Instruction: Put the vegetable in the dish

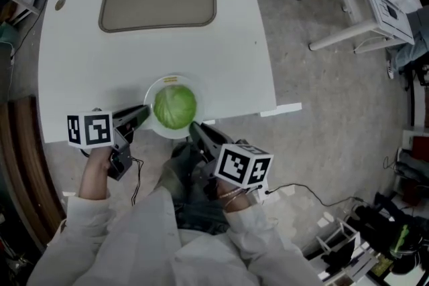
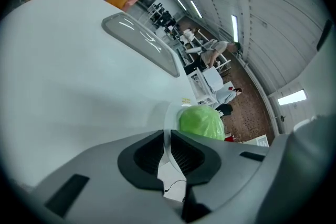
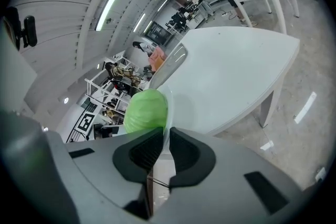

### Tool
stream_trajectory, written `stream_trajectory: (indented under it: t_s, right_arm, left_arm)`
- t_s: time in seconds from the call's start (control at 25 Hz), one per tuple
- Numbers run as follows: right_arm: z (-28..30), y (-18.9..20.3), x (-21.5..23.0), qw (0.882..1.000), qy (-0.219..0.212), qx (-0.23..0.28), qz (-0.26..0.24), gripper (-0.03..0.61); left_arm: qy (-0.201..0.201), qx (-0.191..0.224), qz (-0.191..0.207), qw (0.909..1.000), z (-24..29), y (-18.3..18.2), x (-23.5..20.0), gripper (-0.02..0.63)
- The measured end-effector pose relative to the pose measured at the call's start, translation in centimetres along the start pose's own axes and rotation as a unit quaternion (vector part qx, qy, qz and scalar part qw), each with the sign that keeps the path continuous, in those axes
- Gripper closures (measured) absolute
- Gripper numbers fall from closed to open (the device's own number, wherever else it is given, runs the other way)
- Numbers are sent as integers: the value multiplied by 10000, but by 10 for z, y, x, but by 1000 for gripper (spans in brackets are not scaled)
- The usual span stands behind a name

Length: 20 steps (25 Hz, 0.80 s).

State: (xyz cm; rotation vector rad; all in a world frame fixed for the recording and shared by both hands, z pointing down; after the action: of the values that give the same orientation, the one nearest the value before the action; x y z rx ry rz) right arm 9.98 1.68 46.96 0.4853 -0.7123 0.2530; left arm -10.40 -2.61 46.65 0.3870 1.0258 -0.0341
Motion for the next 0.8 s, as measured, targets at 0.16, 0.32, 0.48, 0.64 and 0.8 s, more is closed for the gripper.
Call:
stream_trajectory:
  t_s: [0.16, 0.32, 0.48, 0.64, 0.8]
  right_arm:
    - [-9, 1, -12, 10000, -64, 14, -73, 531]
    - [-13, -1, -27, 9997, -149, 46, -192, 531]
    - [-13, -9, -40, 9994, -215, 55, -278, 531]
    - [-16, -12, -56, 9989, -261, 98, -385, 531]
    - [-11, -10, -67, 9986, -310, 110, -405, 531]
  left_arm:
    - [-5, 85, 36, 10000, -13, 2, 11, 569]
    - [5, 215, 69, 9997, -28, -3, 19, 570]
    - [14, 315, 107, 9994, -39, -10, 25, 569]
    - [15, 412, 112, 9991, -53, -14, 31, 569]
    - [14, 492, 148, 9987, -65, -18, 28, 571]
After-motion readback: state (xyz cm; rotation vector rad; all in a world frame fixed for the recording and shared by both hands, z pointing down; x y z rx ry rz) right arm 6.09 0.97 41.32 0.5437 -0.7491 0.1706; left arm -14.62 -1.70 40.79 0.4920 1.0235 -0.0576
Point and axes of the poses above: the fingertips, and each gripper's own axes: z forward along the fingers, x to its right, y out of its underside, the point moved 6 cm from there along -z, backward along the fingers, and after that the axes turned 11 degrees about y, right-handed, at the moved point
